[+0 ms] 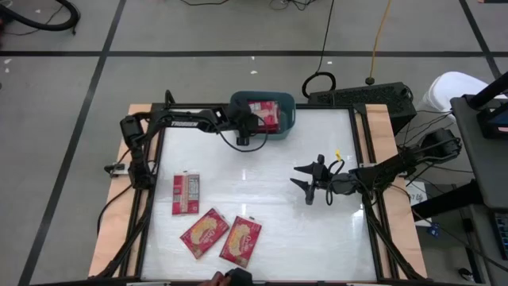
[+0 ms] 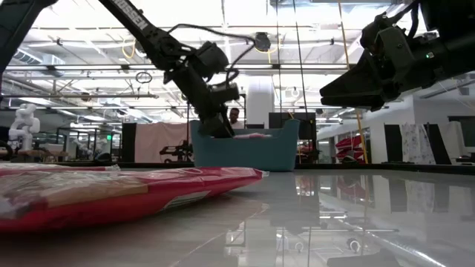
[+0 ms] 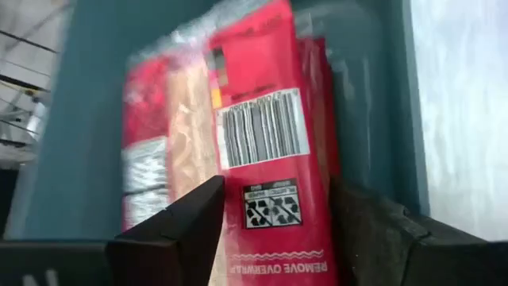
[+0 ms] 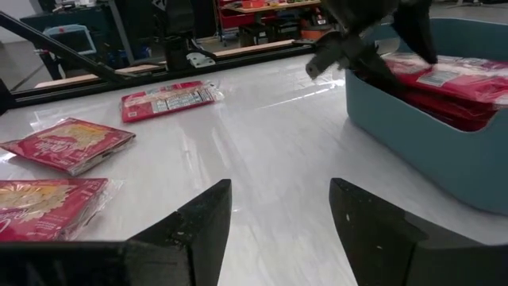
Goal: Sort popcorn bags into baskets
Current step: Put the red popcorn bag into the green bin
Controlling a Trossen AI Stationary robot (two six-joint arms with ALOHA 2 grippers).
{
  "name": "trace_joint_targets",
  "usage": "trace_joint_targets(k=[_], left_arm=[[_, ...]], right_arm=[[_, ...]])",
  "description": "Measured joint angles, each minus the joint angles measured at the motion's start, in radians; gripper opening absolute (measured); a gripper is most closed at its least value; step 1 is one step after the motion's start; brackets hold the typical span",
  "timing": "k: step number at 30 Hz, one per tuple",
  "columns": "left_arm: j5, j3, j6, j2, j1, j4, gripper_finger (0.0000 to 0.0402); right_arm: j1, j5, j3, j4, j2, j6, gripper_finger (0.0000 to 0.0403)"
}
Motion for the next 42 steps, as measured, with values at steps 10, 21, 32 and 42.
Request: trace_joint_targets(k=[10, 21, 32, 42], left_arm=[[-0.182, 0.001, 0.027, 0.066, -0.043, 0.11, 0.0161], [-0.292, 0.005, 0.074, 0.021, -0.072, 0.089, 0.0022], [-0.189, 0.005, 0.034, -0.151, -0.05, -0.034, 0.0006], [0.379, 0.138, -0.128, -0.246, 0.186, -0.228, 0.0004]], right_arm=[[0.0, 0.0, 0.0, -0.001, 0.0, 0.002, 0.0205], [0.0, 0.0, 0.0, -0.008, 0.0, 0.001, 0.0205], [0.0, 0.0, 0.0, -0.01, 0.0, 0.002, 0.0205], [0.0, 0.004, 0.0, -0.003, 0.0, -0.001, 0.0205]])
